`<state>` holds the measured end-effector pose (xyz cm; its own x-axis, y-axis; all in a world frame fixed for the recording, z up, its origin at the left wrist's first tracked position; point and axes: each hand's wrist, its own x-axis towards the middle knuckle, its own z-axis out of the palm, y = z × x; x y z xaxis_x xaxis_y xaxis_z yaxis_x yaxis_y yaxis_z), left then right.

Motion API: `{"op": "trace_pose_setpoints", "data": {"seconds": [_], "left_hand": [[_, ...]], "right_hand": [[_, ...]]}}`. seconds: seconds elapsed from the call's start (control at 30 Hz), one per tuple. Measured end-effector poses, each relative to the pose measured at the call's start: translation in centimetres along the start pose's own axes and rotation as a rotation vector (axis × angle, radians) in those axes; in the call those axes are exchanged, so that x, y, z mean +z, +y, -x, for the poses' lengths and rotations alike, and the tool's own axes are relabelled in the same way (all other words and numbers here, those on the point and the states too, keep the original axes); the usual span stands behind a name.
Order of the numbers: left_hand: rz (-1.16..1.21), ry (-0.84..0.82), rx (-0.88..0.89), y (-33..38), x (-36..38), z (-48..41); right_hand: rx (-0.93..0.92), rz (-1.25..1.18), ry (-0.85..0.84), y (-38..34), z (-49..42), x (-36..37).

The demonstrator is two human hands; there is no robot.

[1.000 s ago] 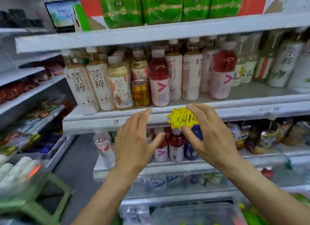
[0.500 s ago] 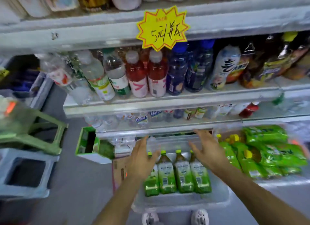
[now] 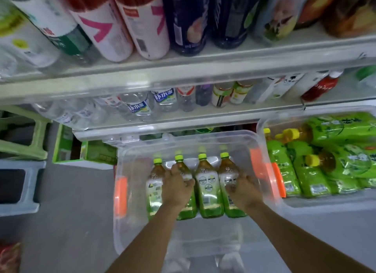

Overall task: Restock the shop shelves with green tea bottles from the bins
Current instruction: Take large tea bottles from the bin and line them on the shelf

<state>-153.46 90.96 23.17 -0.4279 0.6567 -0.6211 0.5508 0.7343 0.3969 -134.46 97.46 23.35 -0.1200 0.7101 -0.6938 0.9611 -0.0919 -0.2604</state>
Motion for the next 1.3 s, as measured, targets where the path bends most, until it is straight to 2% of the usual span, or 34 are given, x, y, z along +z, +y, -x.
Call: {"op": "trace_pose_setpoints", "data": {"seconds": [0.1, 0.23, 0.37, 0.5, 0.83, 1.0, 1.1, 1.3], "left_hand": [[-0.228, -0.009, -0.023, 0.4, 0.9, -2.0], [-0.554, -0.104, -0.065, 1.1, 1.1, -4.6], [-0.568, -0.207, -0.116, 1.6, 0.7, -6.6], [-0.561, -0.208, -0.118, 2.0, 0.4, -6.6], [-0.180, -0.107, -0.076, -0.2, -1.4, -1.5], [0.167, -0.046, -0.025, -0.4, -5.2, 2.0], [0.449, -0.070, 0.004, 0.1, -8.0, 4.6], [0.701, -0.028, 0.107, 1.2, -13.5, 9.3]], "right_hand": [[0.113, -0.091, -0.027, -0.5, -1.3, 1.3], [0.168, -0.074, -0.011, -1.3, -2.5, 2.0], [0.184, 0.004, -0.010, -1.7, -3.1, 2.1], [0.185, 0.010, 0.005, -2.0, -2.8, 1.9], [0.173, -0.120, 0.071, -1.7, 1.4, -0.2], [0.010, -0.166, 0.104, -1.6, 4.8, -3.2], [-0.108, -0.417, 0.050, -1.6, 6.9, -5.6], [-0.202, -0.779, -0.027, -3.0, 11.1, -11.5]]}}
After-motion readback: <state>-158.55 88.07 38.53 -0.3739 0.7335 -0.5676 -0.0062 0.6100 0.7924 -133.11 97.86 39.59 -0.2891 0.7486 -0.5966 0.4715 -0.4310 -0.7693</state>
